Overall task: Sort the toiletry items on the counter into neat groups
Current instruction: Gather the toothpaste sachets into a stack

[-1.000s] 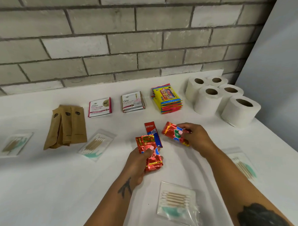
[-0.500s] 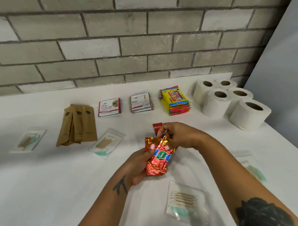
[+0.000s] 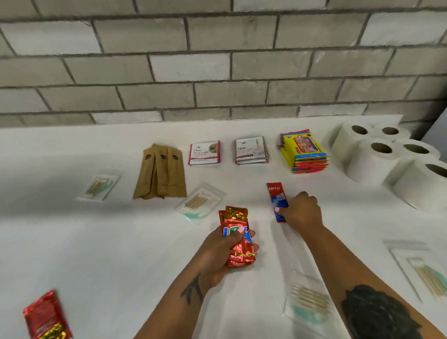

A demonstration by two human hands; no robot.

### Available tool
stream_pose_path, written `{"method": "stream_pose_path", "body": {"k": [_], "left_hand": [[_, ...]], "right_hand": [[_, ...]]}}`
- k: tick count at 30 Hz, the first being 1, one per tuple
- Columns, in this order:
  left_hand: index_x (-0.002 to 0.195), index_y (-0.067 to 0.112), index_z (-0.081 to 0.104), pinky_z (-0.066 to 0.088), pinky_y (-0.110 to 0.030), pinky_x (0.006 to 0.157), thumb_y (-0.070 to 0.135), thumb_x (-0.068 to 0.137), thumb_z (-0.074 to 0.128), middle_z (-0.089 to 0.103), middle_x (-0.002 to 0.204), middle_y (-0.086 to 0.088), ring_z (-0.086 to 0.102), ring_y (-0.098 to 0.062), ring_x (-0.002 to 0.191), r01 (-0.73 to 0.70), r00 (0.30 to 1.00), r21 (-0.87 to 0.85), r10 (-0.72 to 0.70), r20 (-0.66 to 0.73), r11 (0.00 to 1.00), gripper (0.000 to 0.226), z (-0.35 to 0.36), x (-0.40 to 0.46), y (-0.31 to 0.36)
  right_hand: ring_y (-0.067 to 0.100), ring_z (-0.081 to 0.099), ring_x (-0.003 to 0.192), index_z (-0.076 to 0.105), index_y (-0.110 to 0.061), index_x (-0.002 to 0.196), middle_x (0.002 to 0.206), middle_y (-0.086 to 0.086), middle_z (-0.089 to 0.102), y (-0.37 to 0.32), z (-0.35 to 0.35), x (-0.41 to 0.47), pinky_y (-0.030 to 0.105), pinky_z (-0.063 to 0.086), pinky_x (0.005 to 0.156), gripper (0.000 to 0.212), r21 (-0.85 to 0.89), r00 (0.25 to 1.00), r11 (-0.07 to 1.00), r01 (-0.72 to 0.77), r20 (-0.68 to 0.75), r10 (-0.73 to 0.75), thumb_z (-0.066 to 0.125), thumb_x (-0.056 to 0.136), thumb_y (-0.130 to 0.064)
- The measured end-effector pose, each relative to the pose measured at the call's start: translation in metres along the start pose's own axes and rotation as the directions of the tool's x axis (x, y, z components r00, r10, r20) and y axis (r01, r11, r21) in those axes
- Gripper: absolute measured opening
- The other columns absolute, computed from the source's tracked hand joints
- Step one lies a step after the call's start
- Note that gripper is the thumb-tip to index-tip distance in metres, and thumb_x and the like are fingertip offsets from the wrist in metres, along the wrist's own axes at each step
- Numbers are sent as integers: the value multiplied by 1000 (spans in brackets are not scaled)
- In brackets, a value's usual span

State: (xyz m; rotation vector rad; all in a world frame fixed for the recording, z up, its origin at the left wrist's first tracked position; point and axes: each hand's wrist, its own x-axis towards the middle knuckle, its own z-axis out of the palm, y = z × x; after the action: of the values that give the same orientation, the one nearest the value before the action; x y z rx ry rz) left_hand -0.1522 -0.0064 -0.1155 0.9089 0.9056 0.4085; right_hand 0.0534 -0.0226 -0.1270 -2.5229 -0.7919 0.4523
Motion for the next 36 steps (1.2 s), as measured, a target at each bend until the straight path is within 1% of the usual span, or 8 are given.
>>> {"method": "stream_pose_path", "body": {"k": [6,11,16,18,21,28,31,36], "left_hand": [[116,15,54,56,-36,75,20,94,52,70,101,1,69,-20,87,-55,997,-99,48,-66,994,22,-15,-10,-6],[108,17,59,55,-36,75,21,94,52,70,101,1,68,-19,90,-87,993,-178,71,-95,980,15,-22,-17,-8],[115,12,55,54,-39,76,21,93,55,67,98,-9,65,-22,85,-119,979,-265,68,-193,957,24,-27,-17,-6],[118,9,55,55,-38,72,21,93,55,68,97,-9,66,-22,81,-165,965,-261,101,-242,951,28,-30,-18,-6],[122,8,56,57,-39,74,22,93,54,69,106,-12,69,-25,87,-258,936,-223,186,-300,940,32,-39,-24,-7],[127,12,52,51,-47,93,25,92,54,66,118,-12,66,-29,104,-365,872,-171,272,-406,915,37,-81,-49,-1],[129,13,50,50,-48,95,26,91,55,65,120,-12,65,-29,106,-388,847,-139,294,-442,911,40,-101,-57,5],[128,7,47,55,-45,86,26,89,60,63,119,-19,65,-32,102,-413,776,-117,281,-565,903,45,-148,-70,13]], "right_hand": [[31,58,112,48,0,123,124,18,59,-6,-1,4,35,47,87,52,-13,987,993,-115,115,115,72,81,-22],[31,61,108,59,-1,116,119,17,64,-5,-8,-9,31,46,79,40,-25,992,999,-39,122,42,70,83,-20],[29,64,75,66,-10,89,89,17,69,-30,7,-54,38,53,72,12,515,976,855,61,150,-160,71,79,-5],[24,64,69,64,-12,88,80,12,68,-45,16,-79,37,54,68,12,585,945,805,102,196,-262,69,81,-4],[23,69,83,64,-16,93,91,7,71,-65,34,-110,40,58,76,8,628,909,771,104,255,-330,65,87,-11],[20,68,92,65,-12,113,105,4,70,-106,66,-155,36,56,82,23,642,930,765,52,247,-271,54,94,-15],[22,70,87,69,-12,107,99,7,72,-129,74,-173,38,57,82,23,638,864,770,17,378,-332,50,94,-13],[14,68,70,67,-23,80,76,-2,70,-165,88,-202,22,55,62,35,670,738,739,-67,531,-415,41,94,-4]]}}
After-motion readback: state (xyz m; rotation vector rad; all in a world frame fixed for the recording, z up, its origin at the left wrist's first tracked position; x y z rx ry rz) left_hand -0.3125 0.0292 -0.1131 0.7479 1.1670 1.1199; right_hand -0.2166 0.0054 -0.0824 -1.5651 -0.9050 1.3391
